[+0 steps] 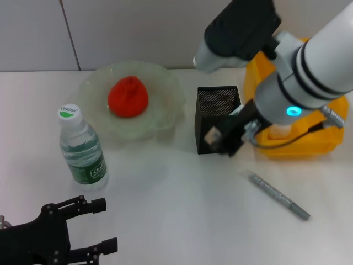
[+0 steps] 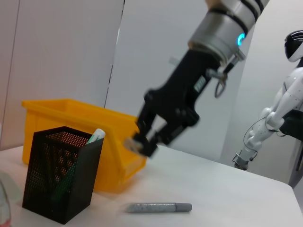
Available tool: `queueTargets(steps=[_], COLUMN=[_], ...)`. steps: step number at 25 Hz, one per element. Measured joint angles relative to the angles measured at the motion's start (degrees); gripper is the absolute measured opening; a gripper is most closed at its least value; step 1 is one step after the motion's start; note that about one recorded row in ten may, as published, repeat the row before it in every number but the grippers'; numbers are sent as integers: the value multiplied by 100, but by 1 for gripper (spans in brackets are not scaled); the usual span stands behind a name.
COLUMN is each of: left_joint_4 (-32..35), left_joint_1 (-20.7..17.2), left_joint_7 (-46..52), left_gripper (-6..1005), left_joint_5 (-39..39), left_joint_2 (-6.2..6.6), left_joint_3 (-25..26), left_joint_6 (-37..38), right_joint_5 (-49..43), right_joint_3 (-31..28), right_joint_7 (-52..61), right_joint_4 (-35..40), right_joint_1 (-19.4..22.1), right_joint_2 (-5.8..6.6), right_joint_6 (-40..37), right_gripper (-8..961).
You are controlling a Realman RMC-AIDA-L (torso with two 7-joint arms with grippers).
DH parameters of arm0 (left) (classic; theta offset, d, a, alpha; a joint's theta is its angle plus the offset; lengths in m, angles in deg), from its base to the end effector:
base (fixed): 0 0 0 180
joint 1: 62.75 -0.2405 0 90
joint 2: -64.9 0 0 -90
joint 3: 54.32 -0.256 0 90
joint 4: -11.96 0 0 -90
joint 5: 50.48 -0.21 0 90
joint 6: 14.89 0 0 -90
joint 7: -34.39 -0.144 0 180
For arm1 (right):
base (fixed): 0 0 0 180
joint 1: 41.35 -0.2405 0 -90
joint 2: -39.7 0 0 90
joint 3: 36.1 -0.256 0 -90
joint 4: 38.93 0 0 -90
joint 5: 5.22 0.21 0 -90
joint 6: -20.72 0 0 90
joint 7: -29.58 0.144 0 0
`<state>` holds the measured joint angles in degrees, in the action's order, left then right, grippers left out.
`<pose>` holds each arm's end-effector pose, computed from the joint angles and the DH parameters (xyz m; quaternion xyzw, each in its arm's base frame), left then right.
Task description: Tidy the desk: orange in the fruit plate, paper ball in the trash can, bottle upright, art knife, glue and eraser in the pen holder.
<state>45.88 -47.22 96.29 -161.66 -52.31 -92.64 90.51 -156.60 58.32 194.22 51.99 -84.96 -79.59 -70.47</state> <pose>-0.3127 0.2272 0.0119 -0.9299 -0.1725 -0.3073 0.1053 0.0692 0.3464 -0.0190 -0.9332 0.2277 -0.1687 0.2210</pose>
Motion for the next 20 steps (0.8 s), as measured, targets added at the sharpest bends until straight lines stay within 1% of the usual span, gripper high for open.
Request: queueTargets(steps=[3,4,5,8,9,10,14,20], left_joint_4=[-41,-42,-43,-43,-43,-43,-43,-43], left_joint_1=[27,32,34,37,39,42,49,55], left_joint_7=[-23,-25,-27,-29,-29,-29,-2,37], left_gripper=[815,815,815,815,815,815,815,815], left_joint_5=[1,1,1,1,1,1,1,0], left_joint_2=[12,12,13,11,8,5,1,-2], left_joint_3=[0,0,0,0,0,0,0,0], left_joint_6=[-26,-35,-39,-42,-42,-43,-53,-56], right_joint_5=[-207,-378,-378,-546,-561,-561,-564,-602], right_joint_3=[-76,-90,-90,-91,-91,-91,-51,-115], right_joint_7=[-84,-99,-99,-123,-195,-195,-288,-299], right_joint_4=[127,97,97,-105,-268,-268,-596,-906], right_joint_1=[99,131,131,139,149,149,180,189], right_joint_2=[-8,-10,-10,-9,-5,-5,-3,2], right_joint_6=[301,552,552,958,1232,1232,1727,2091], right_gripper=[291,294,297,306,308,311,323,340])
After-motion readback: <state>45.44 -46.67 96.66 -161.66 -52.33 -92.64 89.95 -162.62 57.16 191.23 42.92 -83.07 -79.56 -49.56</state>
